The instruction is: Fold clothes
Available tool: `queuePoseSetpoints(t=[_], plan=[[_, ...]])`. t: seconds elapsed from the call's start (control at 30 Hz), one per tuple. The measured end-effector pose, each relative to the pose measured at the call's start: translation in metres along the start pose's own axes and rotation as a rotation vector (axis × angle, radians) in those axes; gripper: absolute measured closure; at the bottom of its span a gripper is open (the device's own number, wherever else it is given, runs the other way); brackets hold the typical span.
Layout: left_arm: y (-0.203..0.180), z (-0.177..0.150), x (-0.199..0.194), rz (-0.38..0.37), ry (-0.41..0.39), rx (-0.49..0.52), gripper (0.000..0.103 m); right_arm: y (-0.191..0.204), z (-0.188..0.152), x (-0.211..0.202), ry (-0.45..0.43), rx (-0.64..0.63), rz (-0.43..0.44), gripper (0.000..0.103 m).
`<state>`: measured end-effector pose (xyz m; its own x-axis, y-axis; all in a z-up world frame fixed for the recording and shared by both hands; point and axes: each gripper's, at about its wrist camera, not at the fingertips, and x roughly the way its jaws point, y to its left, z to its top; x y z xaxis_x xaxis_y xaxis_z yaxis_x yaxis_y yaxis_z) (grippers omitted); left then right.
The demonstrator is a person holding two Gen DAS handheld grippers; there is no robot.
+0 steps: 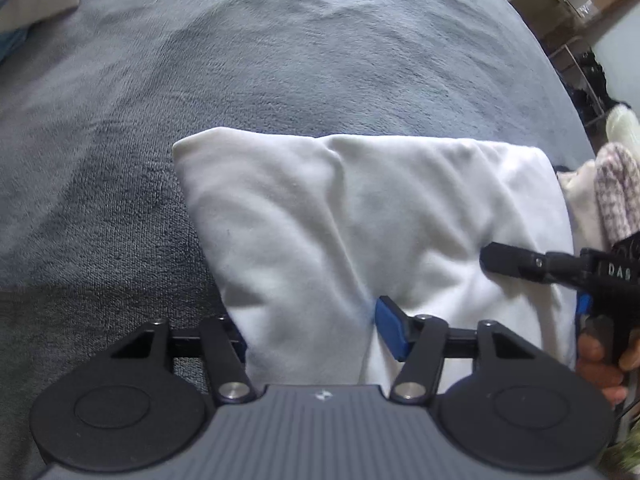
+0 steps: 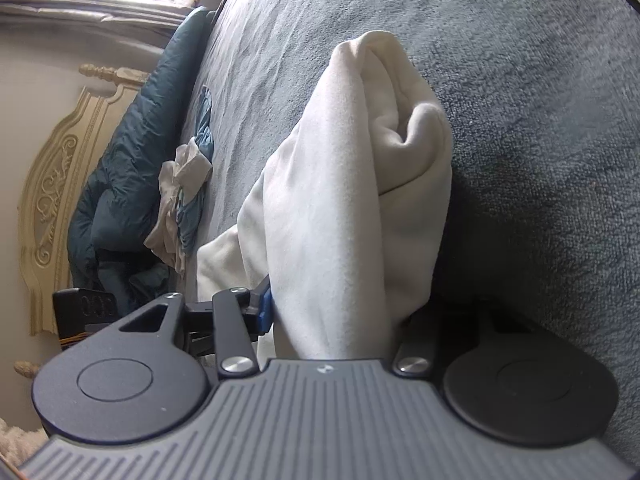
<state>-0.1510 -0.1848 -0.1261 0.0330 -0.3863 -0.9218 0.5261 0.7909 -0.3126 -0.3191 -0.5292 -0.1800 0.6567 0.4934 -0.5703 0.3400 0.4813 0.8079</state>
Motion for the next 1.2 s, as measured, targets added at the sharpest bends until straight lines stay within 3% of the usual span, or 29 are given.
queuePoseSetpoints(t=[0.13,0.3,0.53,0.73,1.0,1.2], plan=[[-0.015,-0.007,-0.008,0.028,-0.036,0.034,0.066,0.006,0.000,0.000,0.007,-0.051,-0.019,0.068],[-0.052,-0.009,-0.008,0.083,-0.085,0.096,0.081,0.029,-0.006,-0.002,-0.005,-0.188,-0.105,0.078],[-0.078,0.001,0.003,0.105,-0.134,0.141,0.086,0.068,-0.024,-0.004,-0.058,-0.403,-0.257,0.082],[-0.080,-0.001,-0.007,0.062,-0.188,0.154,0.087,0.093,-0.043,-0.013,-0.123,-0.530,-0.349,0.083],[-0.112,-0.036,-0.083,-0.026,-0.254,0.206,0.088,0.153,-0.091,-0.053,-0.248,-0.640,-0.456,0.084],[-0.146,-0.058,-0.154,-0.129,-0.265,0.271,0.089,0.210,-0.134,-0.115,-0.348,-0.652,-0.540,0.084]])
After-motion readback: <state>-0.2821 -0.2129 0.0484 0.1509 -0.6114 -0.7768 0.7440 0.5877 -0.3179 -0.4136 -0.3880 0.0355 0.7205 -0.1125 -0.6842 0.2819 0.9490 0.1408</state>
